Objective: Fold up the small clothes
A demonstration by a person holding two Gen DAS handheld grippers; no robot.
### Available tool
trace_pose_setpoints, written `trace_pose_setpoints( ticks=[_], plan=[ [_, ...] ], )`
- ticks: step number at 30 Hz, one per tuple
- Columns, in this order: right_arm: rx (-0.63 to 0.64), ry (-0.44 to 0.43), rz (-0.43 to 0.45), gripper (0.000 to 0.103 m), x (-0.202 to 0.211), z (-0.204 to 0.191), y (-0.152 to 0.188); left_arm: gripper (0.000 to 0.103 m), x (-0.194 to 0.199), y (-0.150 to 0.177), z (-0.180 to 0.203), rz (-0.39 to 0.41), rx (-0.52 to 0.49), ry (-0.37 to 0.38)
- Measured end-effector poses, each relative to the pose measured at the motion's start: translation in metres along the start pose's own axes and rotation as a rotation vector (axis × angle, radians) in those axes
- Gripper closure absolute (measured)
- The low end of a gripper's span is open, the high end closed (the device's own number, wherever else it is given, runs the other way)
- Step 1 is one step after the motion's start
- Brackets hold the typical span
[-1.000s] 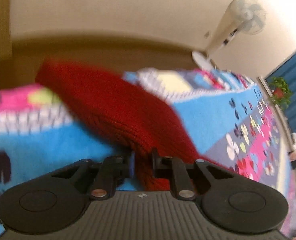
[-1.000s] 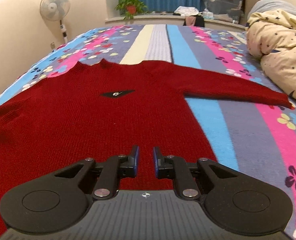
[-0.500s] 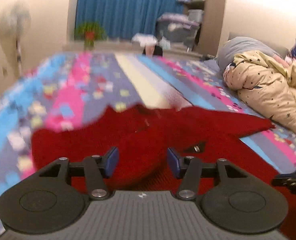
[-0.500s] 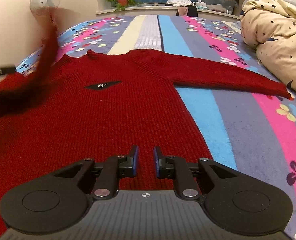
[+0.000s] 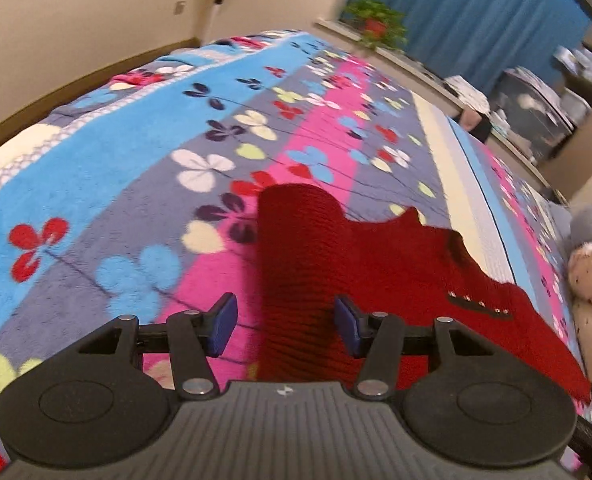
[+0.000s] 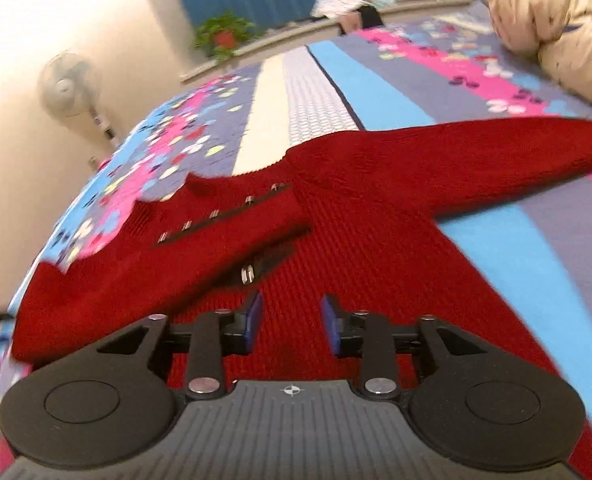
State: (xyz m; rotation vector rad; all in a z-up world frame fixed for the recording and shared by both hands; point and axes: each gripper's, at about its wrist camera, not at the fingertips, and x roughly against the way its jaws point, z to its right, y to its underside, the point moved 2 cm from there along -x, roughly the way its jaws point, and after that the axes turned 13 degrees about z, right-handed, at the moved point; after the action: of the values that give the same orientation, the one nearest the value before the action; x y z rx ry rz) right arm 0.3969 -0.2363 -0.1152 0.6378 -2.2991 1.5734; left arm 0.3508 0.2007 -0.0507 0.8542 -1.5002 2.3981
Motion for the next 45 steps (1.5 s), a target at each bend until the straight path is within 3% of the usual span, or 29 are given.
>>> trace_pose_setpoints(
  ticks=[3, 8, 9, 10, 11, 12, 14, 15, 17, 19, 21, 22, 25, 29, 31, 34, 37, 38, 43, 45],
  plan=[
    [-0.019, 0.014, -0.057, 0.066, -0.047, -0.016, -0.003, 0.044, 0.004, -0.002, -0.007, -0.008, 0.016, -0.012],
    [-0.239, 0.059, -0.042, 0.061, -0.091, -0.017, -0.016, 0.044, 0.000, -0.003, -0.014, -0.035, 0.082, 0.002],
    [-0.258, 0.074, -0.041, 0.063, -0.097, -0.018, -0.018, 0.044, -0.001, -0.003, -0.014, -0.036, 0.086, 0.007],
    [-0.267, 0.095, -0.040, 0.085, -0.101, -0.018, -0.020, 0.044, -0.002, -0.004, -0.014, -0.038, 0.091, 0.011],
    [-0.268, 0.120, -0.034, 0.094, -0.103, -0.018, -0.023, 0.044, -0.002, -0.005, -0.014, -0.038, 0.098, 0.013],
    [-0.262, 0.132, -0.022, 0.094, -0.103, -0.019, -0.027, 0.044, -0.003, -0.005, -0.014, -0.039, 0.104, 0.015],
    [-0.197, 0.112, 0.080, 0.095, -0.089, -0.030, -0.046, 0.044, -0.004, -0.005, -0.014, -0.046, 0.114, 0.021],
    [-0.178, 0.111, 0.178, 0.095, -0.073, -0.034, -0.060, 0.044, -0.004, -0.004, -0.013, -0.051, 0.114, 0.024],
    [-0.202, 0.189, 0.296, 0.095, -0.050, -0.027, -0.075, 0.044, -0.006, -0.001, -0.008, -0.065, 0.103, 0.038],
    [-0.145, 0.309, 0.250, 0.093, -0.053, -0.013, -0.073, 0.044, -0.009, 0.004, 0.000, -0.082, 0.076, 0.063],
    [-0.149, 0.362, 0.048, 0.090, -0.071, 0.006, -0.058, 0.044, -0.013, 0.013, 0.009, -0.107, 0.033, 0.080],
    [-0.170, 0.408, -0.014, 0.081, -0.071, 0.016, -0.052, 0.044, -0.016, 0.019, 0.014, -0.131, -0.004, 0.089],
    [-0.202, 0.456, 0.030, 0.076, -0.044, 0.035, -0.049, 0.044, -0.030, 0.040, 0.017, -0.194, -0.084, 0.064],
    [-0.117, 0.366, 0.036, 0.075, -0.006, 0.044, -0.049, 0.040, -0.034, 0.050, 0.012, -0.213, -0.070, 0.030],
    [-0.054, 0.325, 0.059, 0.068, 0.017, 0.055, -0.053, 0.043, -0.018, 0.043, 0.026, -0.151, -0.141, 0.025],
    [0.011, 0.302, 0.066, 0.063, 0.045, 0.081, -0.060, 0.043, -0.003, 0.044, 0.048, -0.069, -0.241, 0.088],
    [0.016, 0.300, 0.064, 0.063, 0.071, 0.119, -0.064, 0.040, -0.027, 0.071, 0.046, -0.209, -0.244, 0.055],
    [0.006, 0.309, 0.077, 0.063, 0.080, 0.133, -0.064, 0.039, -0.032, 0.077, 0.043, -0.231, -0.251, 0.034],
    [-0.188, 0.380, 0.152, 0.063, 0.094, 0.197, -0.036, 0.038, -0.022, 0.076, 0.061, -0.169, -0.316, 0.017],
    [-0.249, 0.417, 0.125, 0.063, 0.084, 0.217, -0.023, 0.038, -0.018, 0.076, 0.062, -0.153, -0.325, 0.015]
  ],
)
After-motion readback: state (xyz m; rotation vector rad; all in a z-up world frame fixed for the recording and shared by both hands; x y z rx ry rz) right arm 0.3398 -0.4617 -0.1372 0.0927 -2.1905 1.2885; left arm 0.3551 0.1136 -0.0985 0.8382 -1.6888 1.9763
